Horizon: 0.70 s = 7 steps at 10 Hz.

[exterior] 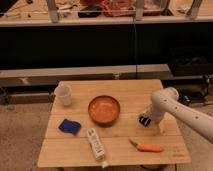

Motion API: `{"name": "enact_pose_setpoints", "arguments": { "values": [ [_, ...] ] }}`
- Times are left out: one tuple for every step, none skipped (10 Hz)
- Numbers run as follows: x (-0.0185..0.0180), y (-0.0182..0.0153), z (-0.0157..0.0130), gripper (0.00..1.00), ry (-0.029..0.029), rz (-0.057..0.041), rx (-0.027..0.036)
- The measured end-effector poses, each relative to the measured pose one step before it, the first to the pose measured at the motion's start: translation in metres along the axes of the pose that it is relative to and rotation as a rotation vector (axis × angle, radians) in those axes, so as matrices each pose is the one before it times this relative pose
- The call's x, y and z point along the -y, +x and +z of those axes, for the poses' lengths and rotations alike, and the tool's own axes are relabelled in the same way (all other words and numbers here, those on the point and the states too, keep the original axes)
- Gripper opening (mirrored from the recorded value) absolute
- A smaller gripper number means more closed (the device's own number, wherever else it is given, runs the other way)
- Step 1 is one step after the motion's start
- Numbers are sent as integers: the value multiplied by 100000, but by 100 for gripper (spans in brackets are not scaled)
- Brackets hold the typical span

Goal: Place the eraser on the white sponge

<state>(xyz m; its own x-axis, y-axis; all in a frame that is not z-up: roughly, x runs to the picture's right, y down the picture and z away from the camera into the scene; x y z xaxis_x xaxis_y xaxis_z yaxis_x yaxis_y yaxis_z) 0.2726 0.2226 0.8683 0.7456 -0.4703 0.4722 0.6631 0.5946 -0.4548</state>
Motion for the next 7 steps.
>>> {"name": "enact_pose_setpoints", "arguments": {
  "values": [
    [6,6,-10,58,26,13,-6],
    [-23,15,-23,47,-22,53,5],
    [-85,53,-122,37,1,183,-58],
    [-14,71,-304,26,175,190,-81],
    [-2,11,-318,15,-68,-51,-62],
    [-51,-48,-123,7,-154,-98,90],
    [-43,-35,-175,1,-130,-50,81]
  ]
}}
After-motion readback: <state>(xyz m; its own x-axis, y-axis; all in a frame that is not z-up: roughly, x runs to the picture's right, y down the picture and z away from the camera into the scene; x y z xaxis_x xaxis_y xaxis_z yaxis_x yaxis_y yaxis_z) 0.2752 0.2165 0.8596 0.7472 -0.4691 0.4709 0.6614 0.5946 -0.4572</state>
